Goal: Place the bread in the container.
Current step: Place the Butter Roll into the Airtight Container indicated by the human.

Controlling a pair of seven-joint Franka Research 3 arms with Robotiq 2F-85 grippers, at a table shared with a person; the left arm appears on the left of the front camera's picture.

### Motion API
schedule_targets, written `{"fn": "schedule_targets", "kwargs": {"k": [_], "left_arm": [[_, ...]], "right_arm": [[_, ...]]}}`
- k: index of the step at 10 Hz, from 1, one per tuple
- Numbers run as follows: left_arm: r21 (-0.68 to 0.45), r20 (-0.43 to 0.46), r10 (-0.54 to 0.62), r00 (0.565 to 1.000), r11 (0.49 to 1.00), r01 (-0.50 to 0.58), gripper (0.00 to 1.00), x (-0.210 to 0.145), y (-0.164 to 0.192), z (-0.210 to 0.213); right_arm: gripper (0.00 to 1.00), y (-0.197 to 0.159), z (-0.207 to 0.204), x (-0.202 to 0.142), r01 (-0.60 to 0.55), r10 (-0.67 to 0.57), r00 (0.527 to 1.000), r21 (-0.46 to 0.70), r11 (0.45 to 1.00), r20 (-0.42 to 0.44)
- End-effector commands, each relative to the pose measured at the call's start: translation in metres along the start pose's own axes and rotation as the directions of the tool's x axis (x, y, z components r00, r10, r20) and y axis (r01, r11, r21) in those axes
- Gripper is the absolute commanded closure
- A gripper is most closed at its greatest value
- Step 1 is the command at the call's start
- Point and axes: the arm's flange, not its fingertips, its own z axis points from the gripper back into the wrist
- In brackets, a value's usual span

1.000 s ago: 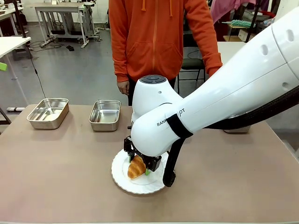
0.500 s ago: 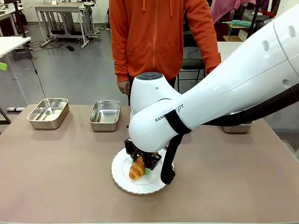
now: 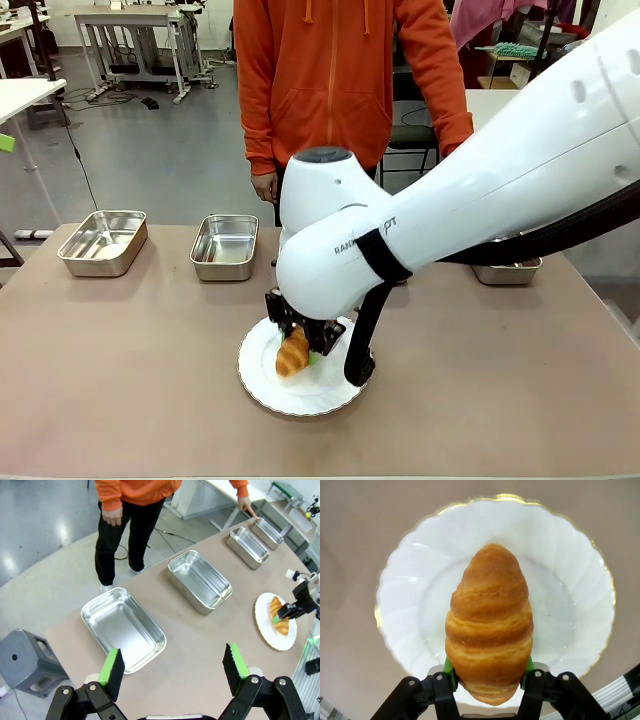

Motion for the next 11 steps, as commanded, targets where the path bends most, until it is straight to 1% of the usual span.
{"fn": "schedule_targets", "kwargs": {"k": [1,2,3,4,5,6,7,8,9,10,11], "left_arm": [[-0.002,0.008,0.002,1.000,1.000,-0.002,0.00,0.001,-0.001,0.000],[-0.002,0.008,0.002,1.000,1.000,-0.002,0.00,0.001,-0.001,0.000],[-0.002,0.008,0.002,1.000,1.000,-0.002,0.00,0.001,-0.001,0.000],[-0.002,0.008,0.002,1.000,1.000,-0.002,0.00,0.001,-0.001,0.000],[-0.002,0.008,0.002,1.000,1.000,-0.002,0.00,0.001,-0.001,0.000],[-0.002,0.008,0.002,1.000,1.000,-0.002,0.00,0.001,-0.001,0.000],[-0.002,0.008,0.002,1.000,1.000,-0.002,0.00,0.001,-0.001,0.000],[-0.002,0.008,0.002,1.000,1.000,-0.002,0.00,0.001,-0.001,0.000],[-0.002,0.008,0.002,1.000,1.000,-0.002,0.00,0.001,-0.001,0.000],[-0.002,0.008,0.002,1.000,1.000,-0.002,0.00,0.001,-0.001,0.000],[-0.002,0.008,0.002,1.000,1.000,-0.002,0.00,0.001,-0.001,0.000]], "right_arm": [[0.44,-0.007,0.069,0.031,-0.067,0.068,0.997,0.060,0.996,-0.024],[0.44,-0.011,0.104,0.053,-0.135,0.141,0.988,0.077,0.988,-0.070],[0.44,-0.016,0.129,0.076,-0.215,0.223,0.969,0.083,0.973,-0.109],[0.44,-0.022,0.150,0.105,-0.296,0.305,0.945,0.092,0.951,-0.120],[0.44,-0.032,0.166,0.133,-0.459,0.472,0.876,0.128,0.879,-0.098],[0.44,-0.043,0.175,0.156,-0.532,0.542,0.835,0.112,0.839,-0.094],[0.44,-0.058,0.181,0.186,-0.612,0.622,0.777,0.117,0.782,-0.096],[0.44,-0.078,0.188,0.218,-0.690,0.698,0.708,0.109,0.716,-0.108],[0.44,-0.097,0.190,0.243,-0.738,0.749,0.658,0.133,0.662,-0.076],[0.44,-0.112,0.186,0.261,-0.758,0.769,0.635,0.135,0.639,-0.075],[0.44,-0.122,0.180,0.270,-0.755,0.773,0.629,0.172,0.633,-0.081]]}}
